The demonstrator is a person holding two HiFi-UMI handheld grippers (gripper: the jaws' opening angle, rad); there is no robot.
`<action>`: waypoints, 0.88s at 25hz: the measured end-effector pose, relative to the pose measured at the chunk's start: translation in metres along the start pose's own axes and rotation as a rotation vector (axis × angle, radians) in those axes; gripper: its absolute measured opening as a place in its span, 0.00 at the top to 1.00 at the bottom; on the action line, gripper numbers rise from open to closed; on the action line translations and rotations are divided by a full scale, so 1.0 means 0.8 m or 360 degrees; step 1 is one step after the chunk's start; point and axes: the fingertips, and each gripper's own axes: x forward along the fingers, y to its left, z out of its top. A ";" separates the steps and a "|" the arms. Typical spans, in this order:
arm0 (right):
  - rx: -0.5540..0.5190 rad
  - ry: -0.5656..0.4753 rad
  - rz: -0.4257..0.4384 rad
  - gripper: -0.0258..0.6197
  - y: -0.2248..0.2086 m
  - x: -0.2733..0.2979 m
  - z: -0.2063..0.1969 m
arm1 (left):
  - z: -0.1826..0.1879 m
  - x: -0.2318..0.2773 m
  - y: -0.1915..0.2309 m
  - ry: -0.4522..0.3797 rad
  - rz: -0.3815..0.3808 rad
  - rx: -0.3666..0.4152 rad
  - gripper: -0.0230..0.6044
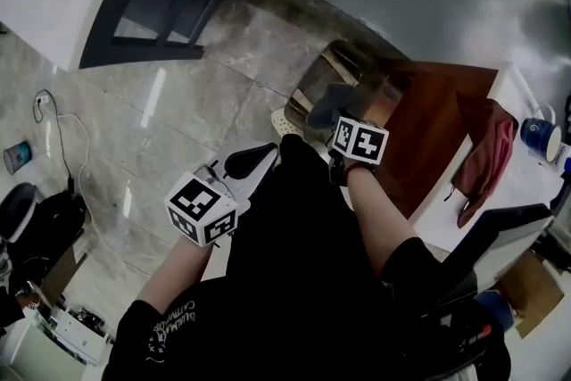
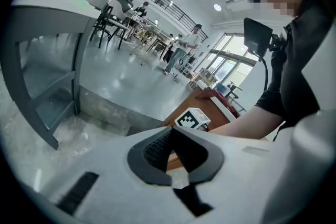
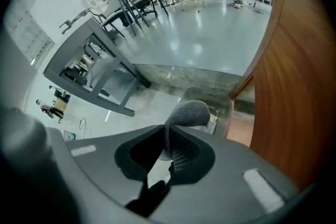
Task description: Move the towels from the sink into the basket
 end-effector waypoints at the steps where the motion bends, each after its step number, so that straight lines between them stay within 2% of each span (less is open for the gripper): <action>1: 0.0027 0.0025 -0.0013 0.90 -0.008 0.011 -0.002 | -0.004 0.007 0.004 0.0030 -0.0006 -0.0010 0.96; 8: 0.0151 0.0163 -0.0090 0.90 -0.058 0.065 -0.019 | -0.031 0.039 0.031 0.0191 -0.0006 -0.0134 0.96; 13: 0.0285 0.0207 -0.0125 0.90 -0.090 0.082 -0.033 | -0.044 0.054 0.039 0.0304 -0.0030 -0.0127 0.96; 16: 0.0368 0.0206 -0.0113 0.90 -0.101 0.087 -0.036 | -0.045 0.060 0.046 0.0331 -0.0026 -0.0144 0.96; 22: 0.0349 0.0207 -0.0078 0.90 -0.108 0.095 -0.029 | -0.045 0.068 0.055 0.0349 -0.0008 -0.0186 0.96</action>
